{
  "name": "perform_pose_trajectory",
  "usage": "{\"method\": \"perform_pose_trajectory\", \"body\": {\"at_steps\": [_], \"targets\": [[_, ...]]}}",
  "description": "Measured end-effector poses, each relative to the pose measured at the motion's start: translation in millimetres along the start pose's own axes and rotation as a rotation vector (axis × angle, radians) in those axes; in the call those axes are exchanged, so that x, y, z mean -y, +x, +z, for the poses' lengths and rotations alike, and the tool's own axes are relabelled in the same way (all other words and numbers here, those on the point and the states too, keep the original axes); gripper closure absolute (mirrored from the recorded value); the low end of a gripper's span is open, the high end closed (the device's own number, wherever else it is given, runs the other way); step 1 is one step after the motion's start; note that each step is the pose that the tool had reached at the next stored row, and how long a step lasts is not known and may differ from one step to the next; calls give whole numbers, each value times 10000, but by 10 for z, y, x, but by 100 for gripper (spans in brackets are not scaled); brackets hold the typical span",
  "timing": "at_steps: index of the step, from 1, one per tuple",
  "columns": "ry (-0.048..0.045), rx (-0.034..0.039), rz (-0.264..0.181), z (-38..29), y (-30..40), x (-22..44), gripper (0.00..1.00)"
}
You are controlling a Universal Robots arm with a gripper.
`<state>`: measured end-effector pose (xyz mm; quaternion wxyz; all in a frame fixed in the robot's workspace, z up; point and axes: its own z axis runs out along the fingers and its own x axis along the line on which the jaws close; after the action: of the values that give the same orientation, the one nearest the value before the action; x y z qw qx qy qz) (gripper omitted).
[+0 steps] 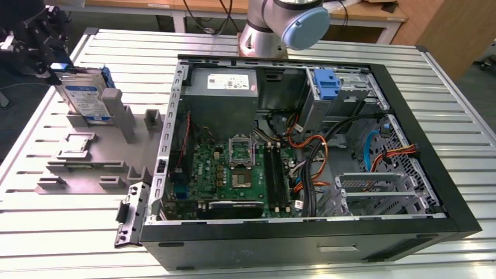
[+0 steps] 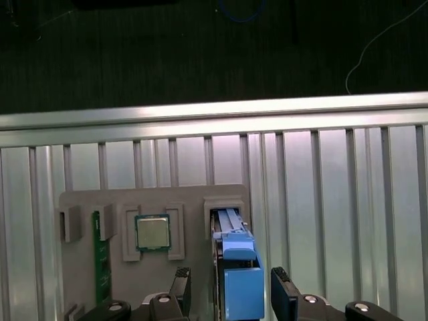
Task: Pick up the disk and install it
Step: 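Pick up the disk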
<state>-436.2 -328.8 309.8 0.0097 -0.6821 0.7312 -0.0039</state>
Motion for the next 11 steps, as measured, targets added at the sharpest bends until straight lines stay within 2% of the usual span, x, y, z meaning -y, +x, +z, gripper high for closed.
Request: {"method": "perform_pose_trajectory", "body": {"at_steps": [4,5,6,7,11], "targets": [[-1,0,0,27,0,-1,43],[-1,-1,0,36,0,-1,49],[-3,-1,0,43,0,-1,49],[-5,-1,0,50,0,-1,55],[-30,-3,3,83,0,-2,55]]}}
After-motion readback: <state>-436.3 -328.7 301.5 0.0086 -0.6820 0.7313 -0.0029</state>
